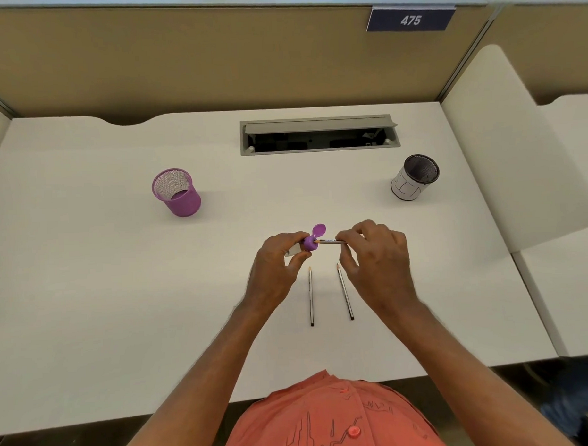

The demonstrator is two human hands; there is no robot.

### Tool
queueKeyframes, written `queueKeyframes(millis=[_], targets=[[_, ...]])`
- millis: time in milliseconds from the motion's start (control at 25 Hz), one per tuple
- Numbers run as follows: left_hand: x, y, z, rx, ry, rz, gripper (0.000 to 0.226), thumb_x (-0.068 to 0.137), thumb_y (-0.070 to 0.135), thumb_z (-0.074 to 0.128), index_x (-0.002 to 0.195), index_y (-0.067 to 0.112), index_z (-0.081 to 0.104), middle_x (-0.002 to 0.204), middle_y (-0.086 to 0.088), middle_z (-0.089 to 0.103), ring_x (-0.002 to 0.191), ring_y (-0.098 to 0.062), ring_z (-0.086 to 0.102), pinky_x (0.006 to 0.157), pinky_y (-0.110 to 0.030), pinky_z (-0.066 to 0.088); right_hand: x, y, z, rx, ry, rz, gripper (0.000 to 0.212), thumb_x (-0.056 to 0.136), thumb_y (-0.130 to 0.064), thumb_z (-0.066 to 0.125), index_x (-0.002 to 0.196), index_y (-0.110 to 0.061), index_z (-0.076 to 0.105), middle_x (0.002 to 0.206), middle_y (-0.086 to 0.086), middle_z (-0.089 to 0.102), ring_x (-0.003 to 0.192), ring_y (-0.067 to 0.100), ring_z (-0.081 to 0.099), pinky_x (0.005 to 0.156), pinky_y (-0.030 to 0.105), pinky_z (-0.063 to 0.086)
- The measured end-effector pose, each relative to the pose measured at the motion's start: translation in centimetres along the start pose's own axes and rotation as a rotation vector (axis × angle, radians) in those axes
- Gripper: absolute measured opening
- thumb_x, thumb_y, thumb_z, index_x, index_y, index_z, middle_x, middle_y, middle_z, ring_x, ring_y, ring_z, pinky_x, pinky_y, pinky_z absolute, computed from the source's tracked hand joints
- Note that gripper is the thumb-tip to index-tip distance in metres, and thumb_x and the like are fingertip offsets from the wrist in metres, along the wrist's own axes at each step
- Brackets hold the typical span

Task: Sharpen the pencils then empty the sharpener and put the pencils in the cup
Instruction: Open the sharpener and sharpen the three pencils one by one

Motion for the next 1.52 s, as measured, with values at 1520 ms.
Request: queueKeyframes(millis=[1520], targets=[[0.6, 2.5, 0.5, 0.158, -0.113, 0.115, 0.028, 0.092, 0.021, 0.074, 0.119, 0.026, 0.071, 0.11, 0.012, 0.072, 0.1, -0.015, 0.058, 0.083, -0.033, 0.052, 2.0, -2.5, -0.7, -0.319, -0.204, -0.646, 0.013, 0.09, -0.012, 0.071, 0.08, -0.018, 0.064, 0.065, -0.002, 0.054, 0.051, 0.022, 0.049, 0.044, 0.031, 0.024]])
Point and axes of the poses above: each hand's wrist, its own x-axis towards the middle knuckle, its own z-axis out of the palm, y = z × x, the point moved 8 cm from there along x, towards the middle knuckle
